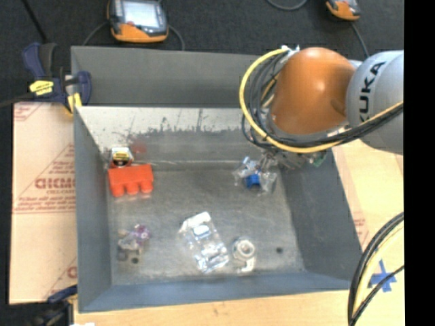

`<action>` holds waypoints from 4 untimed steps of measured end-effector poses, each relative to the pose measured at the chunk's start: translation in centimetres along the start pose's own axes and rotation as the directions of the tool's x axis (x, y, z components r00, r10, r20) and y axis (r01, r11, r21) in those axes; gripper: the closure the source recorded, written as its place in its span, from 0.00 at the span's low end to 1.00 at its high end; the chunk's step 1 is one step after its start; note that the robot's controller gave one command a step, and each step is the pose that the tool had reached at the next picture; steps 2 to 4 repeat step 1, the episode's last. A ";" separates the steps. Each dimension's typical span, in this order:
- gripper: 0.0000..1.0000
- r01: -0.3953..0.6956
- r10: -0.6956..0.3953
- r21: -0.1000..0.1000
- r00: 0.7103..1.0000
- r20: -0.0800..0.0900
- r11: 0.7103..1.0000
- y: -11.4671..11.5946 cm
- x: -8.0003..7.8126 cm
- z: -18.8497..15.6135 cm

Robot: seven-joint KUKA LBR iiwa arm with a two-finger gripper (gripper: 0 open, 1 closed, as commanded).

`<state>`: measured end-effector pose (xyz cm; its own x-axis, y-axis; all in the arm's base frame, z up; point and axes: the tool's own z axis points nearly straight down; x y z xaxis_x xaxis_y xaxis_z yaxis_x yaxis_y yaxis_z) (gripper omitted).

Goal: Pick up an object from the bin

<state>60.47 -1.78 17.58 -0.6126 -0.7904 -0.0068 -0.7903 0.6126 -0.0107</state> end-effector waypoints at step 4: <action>1.00 -0.046 0.046 0.003 0.999 0.001 0.999 -6.7 1.4 -11.4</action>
Offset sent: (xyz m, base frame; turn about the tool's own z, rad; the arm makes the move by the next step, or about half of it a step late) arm 0.0402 -0.0482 0.1082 0.0383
